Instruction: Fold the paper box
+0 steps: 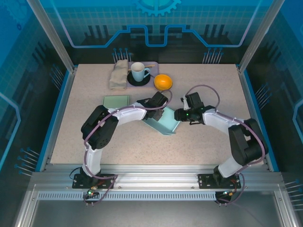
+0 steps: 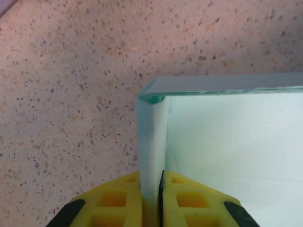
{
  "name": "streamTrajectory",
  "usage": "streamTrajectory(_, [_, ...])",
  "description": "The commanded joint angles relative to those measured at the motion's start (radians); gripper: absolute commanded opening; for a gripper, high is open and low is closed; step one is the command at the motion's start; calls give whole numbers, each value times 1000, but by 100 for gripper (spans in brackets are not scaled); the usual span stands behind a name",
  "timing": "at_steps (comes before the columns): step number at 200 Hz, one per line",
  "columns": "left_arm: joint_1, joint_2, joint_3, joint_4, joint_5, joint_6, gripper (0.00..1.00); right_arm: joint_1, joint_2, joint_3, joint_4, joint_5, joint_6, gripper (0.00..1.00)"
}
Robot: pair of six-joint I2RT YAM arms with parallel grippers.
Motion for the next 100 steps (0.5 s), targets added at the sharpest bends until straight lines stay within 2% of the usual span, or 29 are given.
streamTrajectory(1, [-7, 88, 63, -299, -15, 65, 13, -32, -130, -38, -83, 8, 50, 46])
streamTrajectory(38, [-23, 129, 136, -444, -30, 101, 14, -39, -362, -108, -104, 96, 60, 48])
streamTrajectory(56, [-44, 165, 178, -512, -94, 134, 14, -46, -454, -139, -109, 115, 54, 49])
streamTrajectory(100, [-79, 270, 244, -558, -220, 166, 14, -50, -548, -195, -78, 133, 43, 49])
